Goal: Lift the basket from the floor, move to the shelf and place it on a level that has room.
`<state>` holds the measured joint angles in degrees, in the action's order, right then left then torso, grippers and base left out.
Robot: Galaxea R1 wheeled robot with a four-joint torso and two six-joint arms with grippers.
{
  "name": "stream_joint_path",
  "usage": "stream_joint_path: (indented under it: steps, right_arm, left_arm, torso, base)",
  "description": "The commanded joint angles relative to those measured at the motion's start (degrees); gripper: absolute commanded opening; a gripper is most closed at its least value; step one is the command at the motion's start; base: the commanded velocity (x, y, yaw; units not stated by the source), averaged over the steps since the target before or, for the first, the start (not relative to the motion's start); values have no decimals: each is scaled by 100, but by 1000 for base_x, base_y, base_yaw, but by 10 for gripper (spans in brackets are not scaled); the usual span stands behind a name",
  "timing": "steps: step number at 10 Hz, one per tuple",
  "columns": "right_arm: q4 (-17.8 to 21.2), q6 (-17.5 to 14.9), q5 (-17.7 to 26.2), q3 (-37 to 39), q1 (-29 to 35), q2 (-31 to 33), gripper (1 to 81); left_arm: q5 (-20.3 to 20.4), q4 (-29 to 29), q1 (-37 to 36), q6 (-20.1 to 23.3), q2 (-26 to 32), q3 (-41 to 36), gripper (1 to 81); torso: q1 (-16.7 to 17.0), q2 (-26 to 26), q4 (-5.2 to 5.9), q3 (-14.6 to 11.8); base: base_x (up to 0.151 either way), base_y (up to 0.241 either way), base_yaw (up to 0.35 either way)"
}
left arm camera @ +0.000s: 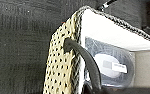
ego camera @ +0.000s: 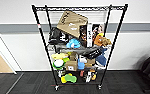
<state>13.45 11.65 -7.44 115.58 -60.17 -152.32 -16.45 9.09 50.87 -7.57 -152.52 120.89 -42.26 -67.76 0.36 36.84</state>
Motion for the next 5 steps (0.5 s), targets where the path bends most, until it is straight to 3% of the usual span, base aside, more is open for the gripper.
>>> stream_joint_path:
  steps: [1, 3, 4, 5]
  right_arm:
    - [-123, -5, 164, -414, 519, 200, 10]
    - [-114, -5, 164, -423, 519, 226, 10]
    - [-123, -14, 164, -458, 519, 235, 10]
    - [-132, -14, 164, -511, 502, 243, 10]
  left_arm:
    - [-228, 216, -662, -25, 45, -206, 10]
    - [-228, 216, -661, -25, 54, -206, 10]
    - [-228, 216, -661, -25, 46, -215, 10]
    - [-228, 216, -661, -25, 72, -268, 10]
  torso:
    - [356, 553, 0, -445]
    - [607, 940, 0, -771]
    - [734, 1130, 0, -463]
    - [839, 1287, 0, -577]
  base:
    - [0, 0, 0]
    - [0, 0, 0]
    - [0, 0, 0]
    - [0, 0, 0]
